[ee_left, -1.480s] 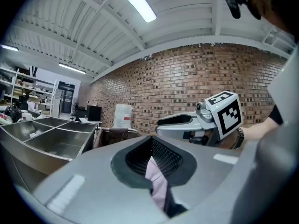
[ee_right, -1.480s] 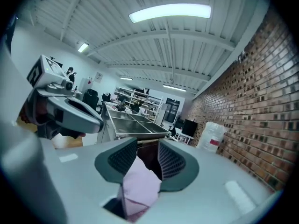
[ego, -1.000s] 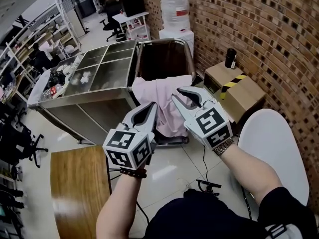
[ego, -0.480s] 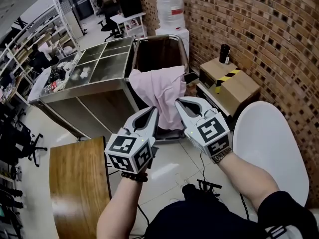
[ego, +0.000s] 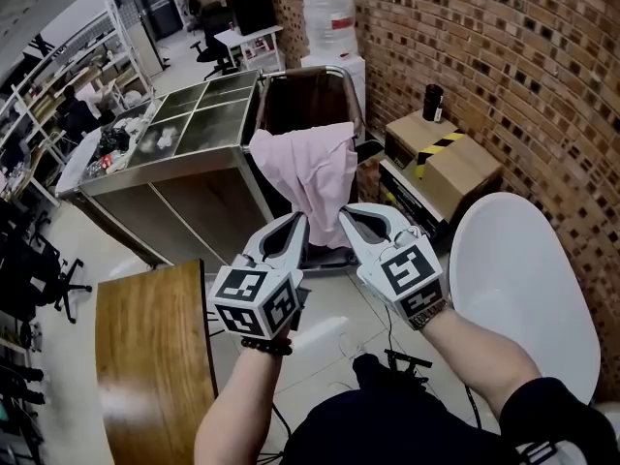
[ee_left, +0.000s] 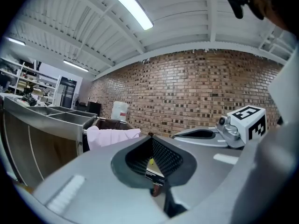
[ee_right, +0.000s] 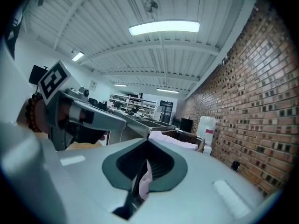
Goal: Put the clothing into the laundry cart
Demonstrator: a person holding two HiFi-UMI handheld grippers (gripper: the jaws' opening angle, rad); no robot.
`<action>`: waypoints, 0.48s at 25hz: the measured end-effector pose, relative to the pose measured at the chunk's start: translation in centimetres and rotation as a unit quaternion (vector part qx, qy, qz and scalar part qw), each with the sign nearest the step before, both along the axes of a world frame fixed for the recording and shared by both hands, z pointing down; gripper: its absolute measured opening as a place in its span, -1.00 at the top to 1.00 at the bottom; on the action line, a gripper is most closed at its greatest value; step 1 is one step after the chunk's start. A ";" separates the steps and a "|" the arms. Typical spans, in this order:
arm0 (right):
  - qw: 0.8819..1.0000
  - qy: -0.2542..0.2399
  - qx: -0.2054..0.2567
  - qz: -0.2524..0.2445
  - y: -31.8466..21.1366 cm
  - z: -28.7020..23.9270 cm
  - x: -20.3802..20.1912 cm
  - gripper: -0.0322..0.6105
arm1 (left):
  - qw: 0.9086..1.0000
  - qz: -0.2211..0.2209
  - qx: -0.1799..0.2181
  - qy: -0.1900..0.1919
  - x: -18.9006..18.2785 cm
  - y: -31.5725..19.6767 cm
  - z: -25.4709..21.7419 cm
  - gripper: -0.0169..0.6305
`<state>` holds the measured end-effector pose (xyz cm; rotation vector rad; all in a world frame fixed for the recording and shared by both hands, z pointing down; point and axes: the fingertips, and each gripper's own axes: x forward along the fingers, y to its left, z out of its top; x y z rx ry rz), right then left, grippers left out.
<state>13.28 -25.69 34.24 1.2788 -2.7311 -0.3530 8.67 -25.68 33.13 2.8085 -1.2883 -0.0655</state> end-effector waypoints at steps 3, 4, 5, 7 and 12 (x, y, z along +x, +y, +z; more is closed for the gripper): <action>1.000 -0.005 0.004 -0.002 0.6 0.0 -0.4 0.90 | 1.000 0.004 -0.005 -0.002 0.6 0.4 1.0 0.94; 1.000 -0.006 0.005 -0.002 0.8 0.1 -0.4 0.90 | 1.000 0.005 -0.006 -0.004 0.8 0.5 1.2 0.94; 1.000 -0.005 0.004 -0.002 1.0 0.2 -0.4 0.90 | 1.000 0.006 -0.007 -0.005 0.9 0.6 1.4 0.94; 1.000 -0.005 0.000 -0.002 1.4 0.5 -0.4 0.90 | 1.000 0.005 -0.009 -0.008 1.1 0.9 1.6 0.94; 1.000 -0.001 0.002 -0.001 2.3 0.6 0.0 0.90 | 1.000 0.003 -0.008 -0.013 1.2 1.5 1.8 0.94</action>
